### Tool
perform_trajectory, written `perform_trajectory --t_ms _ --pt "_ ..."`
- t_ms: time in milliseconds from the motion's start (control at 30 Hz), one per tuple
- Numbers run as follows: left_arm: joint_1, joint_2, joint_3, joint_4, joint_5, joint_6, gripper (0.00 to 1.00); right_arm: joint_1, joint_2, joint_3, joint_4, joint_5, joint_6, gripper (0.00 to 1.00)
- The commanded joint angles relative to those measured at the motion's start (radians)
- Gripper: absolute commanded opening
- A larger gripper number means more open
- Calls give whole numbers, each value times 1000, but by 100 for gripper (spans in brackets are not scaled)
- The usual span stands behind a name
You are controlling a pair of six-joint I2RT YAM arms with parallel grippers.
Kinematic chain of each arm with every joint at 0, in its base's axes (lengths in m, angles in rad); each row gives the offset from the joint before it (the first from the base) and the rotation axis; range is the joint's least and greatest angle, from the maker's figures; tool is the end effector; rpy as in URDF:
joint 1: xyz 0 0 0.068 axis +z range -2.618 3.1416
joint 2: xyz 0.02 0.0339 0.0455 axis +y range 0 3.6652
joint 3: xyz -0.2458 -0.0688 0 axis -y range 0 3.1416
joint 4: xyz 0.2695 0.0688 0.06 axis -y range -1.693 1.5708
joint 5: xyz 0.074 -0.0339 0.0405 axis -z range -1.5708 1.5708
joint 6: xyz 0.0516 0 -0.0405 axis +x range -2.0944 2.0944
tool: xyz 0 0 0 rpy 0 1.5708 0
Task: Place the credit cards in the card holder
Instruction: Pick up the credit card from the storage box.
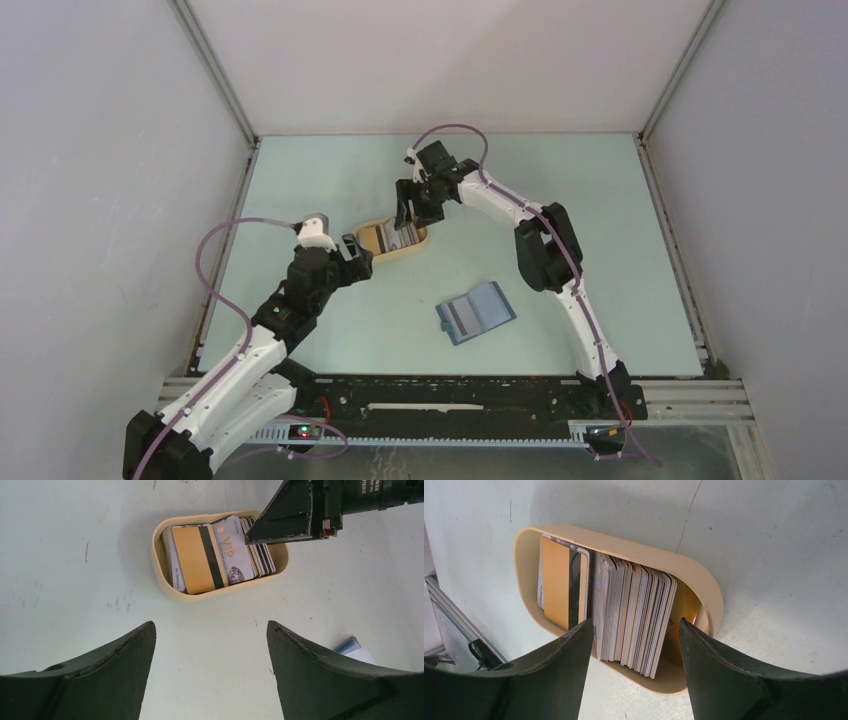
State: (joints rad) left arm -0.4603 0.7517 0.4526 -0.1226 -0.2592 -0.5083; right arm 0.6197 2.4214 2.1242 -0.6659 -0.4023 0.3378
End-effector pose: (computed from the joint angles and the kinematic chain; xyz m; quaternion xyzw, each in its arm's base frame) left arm 0.2107 -0.0897 0.2086 -0.0902 0.8305 -0.1549 0.5274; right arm 0.4355 0.3355 0.1543 -0.1905 0.9173 0.3043 0.1724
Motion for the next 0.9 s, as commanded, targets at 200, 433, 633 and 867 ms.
perform_trajectory --t_ms 200,433,633,867 --pt "8 -18 -19 23 -22 -10 86 14 33 19 23 -69 97 73" --pt "8 -22 -19 23 -22 -11 86 -8 3 7 42 -152 115 70" --pt "8 -19 -17 24 -17 -13 86 -35 -38 -19 63 -204 125 67" --pt "8 -20 -17 21 -15 -15 86 -49 -44 -37 70 -234 132 63"
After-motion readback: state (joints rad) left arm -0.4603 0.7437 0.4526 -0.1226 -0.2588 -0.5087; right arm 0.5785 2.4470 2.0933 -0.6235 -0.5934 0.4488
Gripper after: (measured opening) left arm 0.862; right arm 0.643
